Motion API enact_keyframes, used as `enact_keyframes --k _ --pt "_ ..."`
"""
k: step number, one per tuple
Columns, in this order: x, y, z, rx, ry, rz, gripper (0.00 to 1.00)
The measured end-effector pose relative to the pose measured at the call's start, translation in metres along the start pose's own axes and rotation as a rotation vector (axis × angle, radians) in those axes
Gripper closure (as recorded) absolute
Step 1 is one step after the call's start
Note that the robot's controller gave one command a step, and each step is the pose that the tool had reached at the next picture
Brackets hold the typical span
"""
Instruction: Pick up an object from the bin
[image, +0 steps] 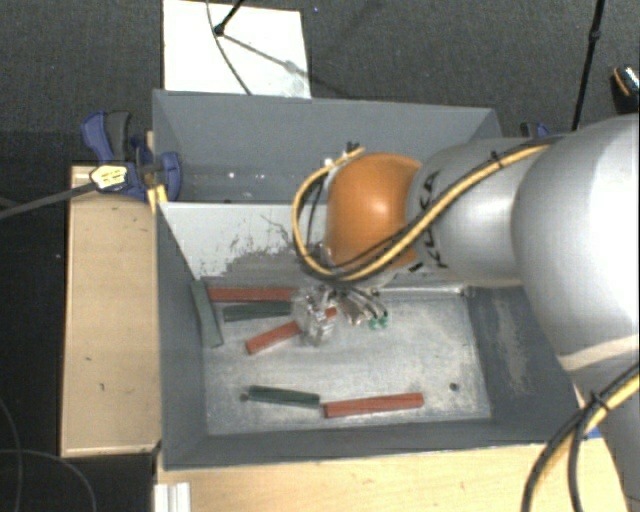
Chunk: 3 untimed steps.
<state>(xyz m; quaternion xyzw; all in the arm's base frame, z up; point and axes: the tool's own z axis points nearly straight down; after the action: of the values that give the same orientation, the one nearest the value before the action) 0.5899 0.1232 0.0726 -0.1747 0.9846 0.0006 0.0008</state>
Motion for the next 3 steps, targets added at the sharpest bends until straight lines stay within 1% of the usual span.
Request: enact_keyframes --k 1,2,3 --pt "0.0014 0.0 0.0018 -0.001 0.004 0.002 0.0" --pt "-0.0001 0.0 -0.0001 -0.001 0.0 0.004 1.0" --pt "0.0014 0.0 0.0017 -0.001 0.004 0.004 0.0"
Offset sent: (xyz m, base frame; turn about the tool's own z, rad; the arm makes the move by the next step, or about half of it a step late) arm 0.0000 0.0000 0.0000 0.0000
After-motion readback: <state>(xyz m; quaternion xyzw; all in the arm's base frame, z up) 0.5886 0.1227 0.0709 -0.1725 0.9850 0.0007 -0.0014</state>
